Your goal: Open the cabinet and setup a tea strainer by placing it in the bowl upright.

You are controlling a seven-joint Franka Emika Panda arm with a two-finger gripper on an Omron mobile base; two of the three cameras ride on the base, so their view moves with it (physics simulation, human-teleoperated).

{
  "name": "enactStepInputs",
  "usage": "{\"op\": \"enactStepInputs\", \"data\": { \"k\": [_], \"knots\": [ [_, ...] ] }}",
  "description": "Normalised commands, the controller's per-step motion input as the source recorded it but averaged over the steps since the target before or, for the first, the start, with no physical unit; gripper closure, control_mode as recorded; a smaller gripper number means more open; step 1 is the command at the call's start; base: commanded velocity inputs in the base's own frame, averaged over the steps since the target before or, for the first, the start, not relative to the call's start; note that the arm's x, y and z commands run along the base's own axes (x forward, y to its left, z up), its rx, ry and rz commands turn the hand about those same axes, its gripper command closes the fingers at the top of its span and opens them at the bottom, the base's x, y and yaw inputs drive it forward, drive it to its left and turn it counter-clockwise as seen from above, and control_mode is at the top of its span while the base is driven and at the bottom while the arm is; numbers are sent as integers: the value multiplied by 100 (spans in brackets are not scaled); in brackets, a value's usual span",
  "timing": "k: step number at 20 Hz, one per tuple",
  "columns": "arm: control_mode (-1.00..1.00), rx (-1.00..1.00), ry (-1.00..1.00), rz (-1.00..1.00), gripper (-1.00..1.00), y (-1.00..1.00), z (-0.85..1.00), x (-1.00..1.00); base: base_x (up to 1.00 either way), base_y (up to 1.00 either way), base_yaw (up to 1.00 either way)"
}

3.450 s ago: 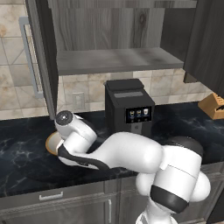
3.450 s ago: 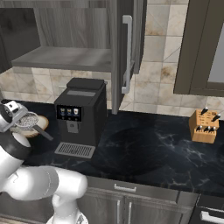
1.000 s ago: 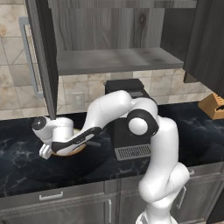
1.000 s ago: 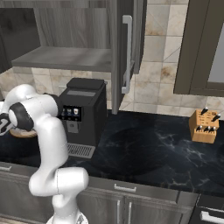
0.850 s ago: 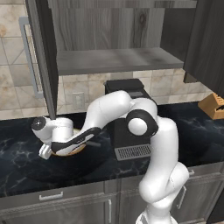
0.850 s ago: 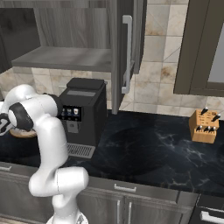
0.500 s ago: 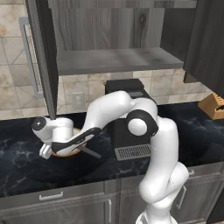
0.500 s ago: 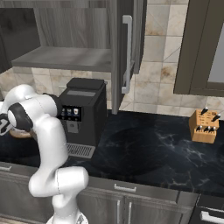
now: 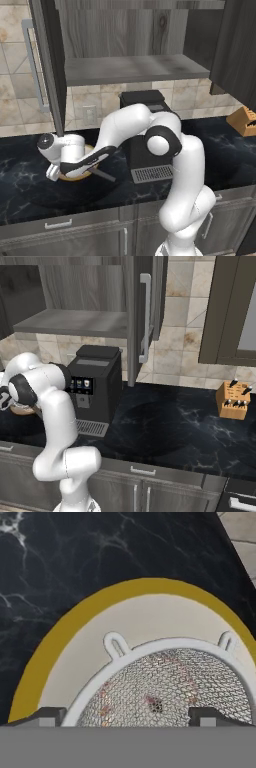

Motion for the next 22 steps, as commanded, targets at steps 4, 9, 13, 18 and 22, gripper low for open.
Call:
{"op": "enactStepInputs", "data": {
  "k": [4, 9, 13, 18, 22],
  "knots": [
    [-100, 0, 4, 0, -100, 0, 19, 0, 0, 0, 0],
    [-100, 0, 2, -1, -100, 0, 18, 0, 0, 0, 0],
    [-100, 0, 1, -4, -100, 0, 16, -7, 0, 0, 0],
    [-100, 6, 0, 0, -100, 0, 7, -14, 0, 0, 0],
    [-100, 16, 1, 0, -100, -7, 19, -19, 0, 0, 0]
  ]
}}
